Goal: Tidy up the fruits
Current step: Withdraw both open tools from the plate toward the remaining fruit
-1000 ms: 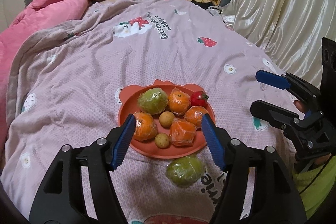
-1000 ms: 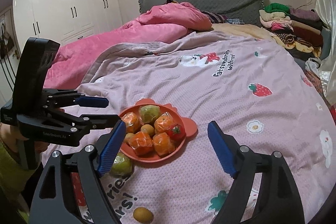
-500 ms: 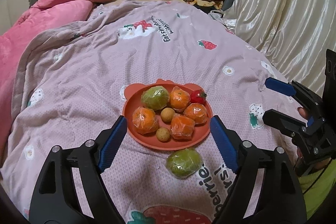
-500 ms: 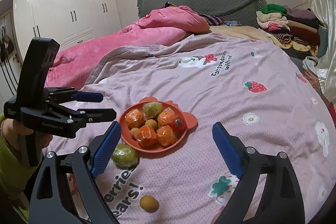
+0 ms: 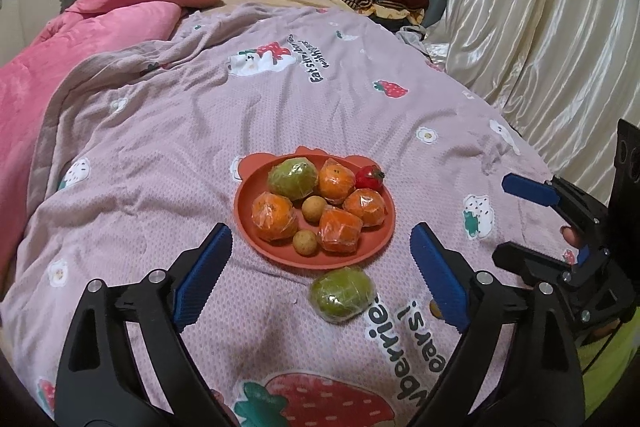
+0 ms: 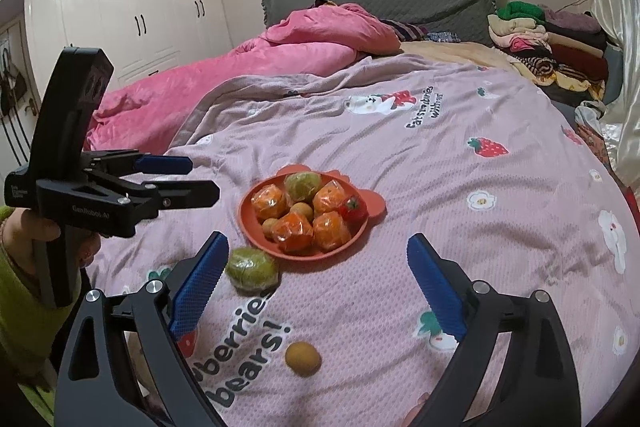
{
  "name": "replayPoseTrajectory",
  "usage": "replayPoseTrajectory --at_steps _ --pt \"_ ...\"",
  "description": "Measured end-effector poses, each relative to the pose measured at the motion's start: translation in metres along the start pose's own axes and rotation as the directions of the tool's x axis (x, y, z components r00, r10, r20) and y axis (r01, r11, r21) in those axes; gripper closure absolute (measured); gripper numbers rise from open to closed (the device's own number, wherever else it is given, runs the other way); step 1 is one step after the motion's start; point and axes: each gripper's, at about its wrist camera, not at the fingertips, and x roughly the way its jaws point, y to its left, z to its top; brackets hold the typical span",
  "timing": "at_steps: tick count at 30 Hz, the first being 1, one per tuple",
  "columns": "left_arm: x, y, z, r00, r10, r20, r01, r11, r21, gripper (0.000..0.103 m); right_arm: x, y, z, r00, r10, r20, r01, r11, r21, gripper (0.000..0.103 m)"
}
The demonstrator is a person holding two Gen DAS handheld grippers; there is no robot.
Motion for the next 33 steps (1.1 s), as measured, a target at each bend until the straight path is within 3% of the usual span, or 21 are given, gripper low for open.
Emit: replayPoseTrajectory --at_steps 33 --pt "-0.006 -0.006 -0.029 1.0 0.002 -0.029 -0.003 1.0 -0.019 0.011 -0.004 0.016 -0.04 0.994 -0.039 -0.105 0.037 0.999 -0.016 0.011"
